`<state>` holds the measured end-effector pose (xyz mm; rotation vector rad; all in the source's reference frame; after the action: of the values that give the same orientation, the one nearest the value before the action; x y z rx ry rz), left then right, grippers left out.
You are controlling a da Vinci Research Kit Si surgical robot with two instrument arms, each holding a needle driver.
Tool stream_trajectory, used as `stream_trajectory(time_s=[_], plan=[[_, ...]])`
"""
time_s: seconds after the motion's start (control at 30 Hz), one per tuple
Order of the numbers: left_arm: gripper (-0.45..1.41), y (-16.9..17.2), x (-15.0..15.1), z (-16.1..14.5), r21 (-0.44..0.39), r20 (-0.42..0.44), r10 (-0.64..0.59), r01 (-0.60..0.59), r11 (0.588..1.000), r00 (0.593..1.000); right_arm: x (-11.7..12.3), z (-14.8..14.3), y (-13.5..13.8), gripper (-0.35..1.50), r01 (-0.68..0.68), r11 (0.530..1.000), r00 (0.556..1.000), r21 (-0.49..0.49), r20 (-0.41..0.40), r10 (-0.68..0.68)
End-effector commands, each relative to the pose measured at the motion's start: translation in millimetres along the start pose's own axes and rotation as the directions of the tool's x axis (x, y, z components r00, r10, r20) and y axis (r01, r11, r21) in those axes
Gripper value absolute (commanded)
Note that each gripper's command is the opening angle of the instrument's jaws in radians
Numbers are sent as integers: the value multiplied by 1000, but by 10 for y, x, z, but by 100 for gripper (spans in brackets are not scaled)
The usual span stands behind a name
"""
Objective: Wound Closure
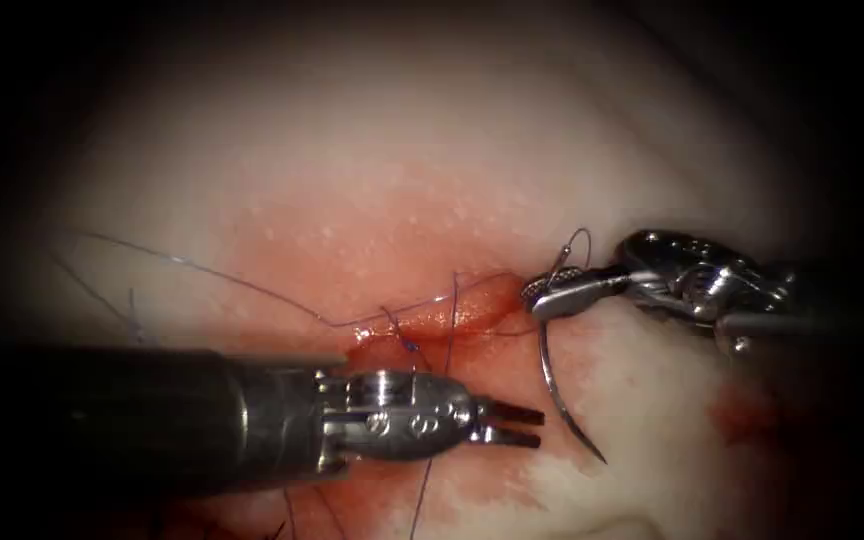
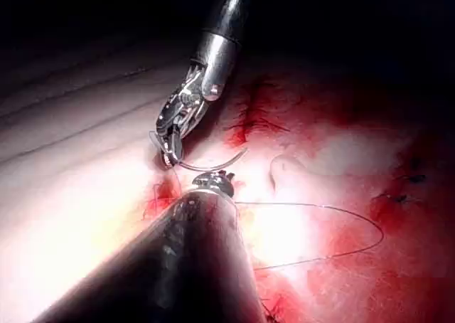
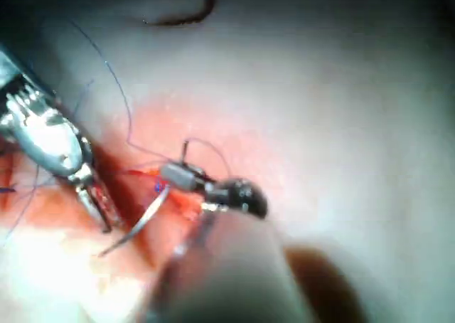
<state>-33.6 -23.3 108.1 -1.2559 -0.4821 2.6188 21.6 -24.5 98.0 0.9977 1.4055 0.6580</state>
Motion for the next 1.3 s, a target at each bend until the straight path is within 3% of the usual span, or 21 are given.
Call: stream_trajectory(time_s=[0.03,0.07,0.13,0.3,0.57,1.1,1.3], plan=[[-10,-3,-4,9,-3,9,-9,9,1000,1000,0,5,7,-35,23,1000,1000,-12,2,-23],[-15,-11,-15,12,-18,53,-77,78,997,996,2,4,5,-35,68,997,998,-24,6,-68],[-13,-16,-19,13,-22,68,-104,105,994,992,3,4,5,-35,79,997,997,-25,5,-79],[-25,-43,-47,23,48,164,-198,192,980,966,6,8,-1,-35,123,992,992,-26,4,-123],[-23,-64,-74,41,83,237,-206,191,978,950,5,14,-3,-35,193,981,981,-30,5,-193],[-21,-101,-104,38,136,326,-210,174,975,922,5,19,-3,-35,318,946,948,-59,0,-318],[-40,-106,-120,43,143,362,-217,176,974,906,6,21,-2,-35,346,936,938,-67,4,-346]])
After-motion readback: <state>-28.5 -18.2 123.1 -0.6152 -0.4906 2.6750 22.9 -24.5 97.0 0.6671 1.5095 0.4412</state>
